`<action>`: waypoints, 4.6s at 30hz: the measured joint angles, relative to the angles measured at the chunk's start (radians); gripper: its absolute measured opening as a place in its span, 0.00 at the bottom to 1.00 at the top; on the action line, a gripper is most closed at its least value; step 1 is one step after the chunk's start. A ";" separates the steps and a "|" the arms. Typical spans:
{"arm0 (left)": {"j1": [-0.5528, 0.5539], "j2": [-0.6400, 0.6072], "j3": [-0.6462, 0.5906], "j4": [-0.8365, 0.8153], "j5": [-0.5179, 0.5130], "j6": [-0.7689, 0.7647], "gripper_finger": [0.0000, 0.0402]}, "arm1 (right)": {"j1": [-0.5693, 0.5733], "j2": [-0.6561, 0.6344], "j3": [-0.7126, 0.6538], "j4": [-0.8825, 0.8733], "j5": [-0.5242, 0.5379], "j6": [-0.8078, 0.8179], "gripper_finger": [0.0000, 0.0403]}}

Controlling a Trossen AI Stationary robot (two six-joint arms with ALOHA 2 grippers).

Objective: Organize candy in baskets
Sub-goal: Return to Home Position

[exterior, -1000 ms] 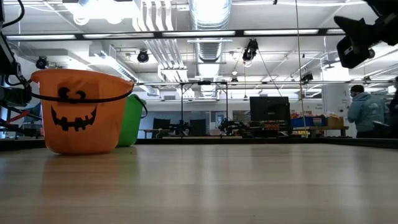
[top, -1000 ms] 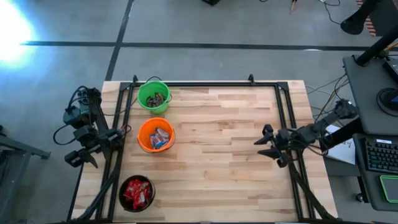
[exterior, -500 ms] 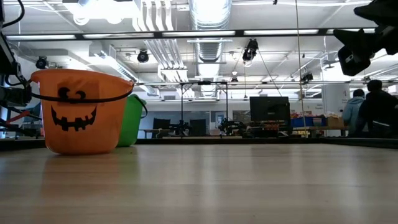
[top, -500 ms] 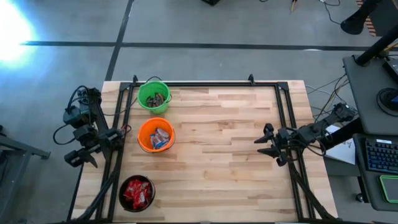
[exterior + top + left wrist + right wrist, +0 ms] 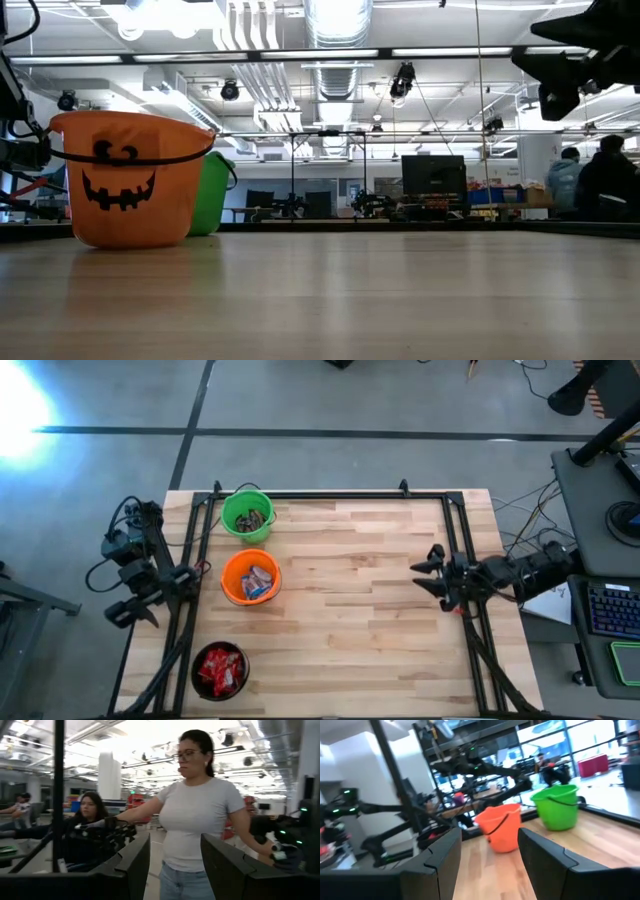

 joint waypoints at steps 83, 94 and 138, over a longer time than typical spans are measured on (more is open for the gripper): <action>0.017 -0.074 -0.435 0.266 0.136 -0.079 0.39 | -0.423 0.204 0.072 -0.032 0.000 0.000 0.47; 0.159 -0.075 -0.446 0.208 0.131 -0.027 0.39 | -0.423 0.204 0.073 -0.035 0.000 -0.001 0.47; 0.492 -0.062 -0.447 0.105 0.131 0.138 0.39 | -0.423 0.204 0.073 -0.040 0.000 0.000 0.47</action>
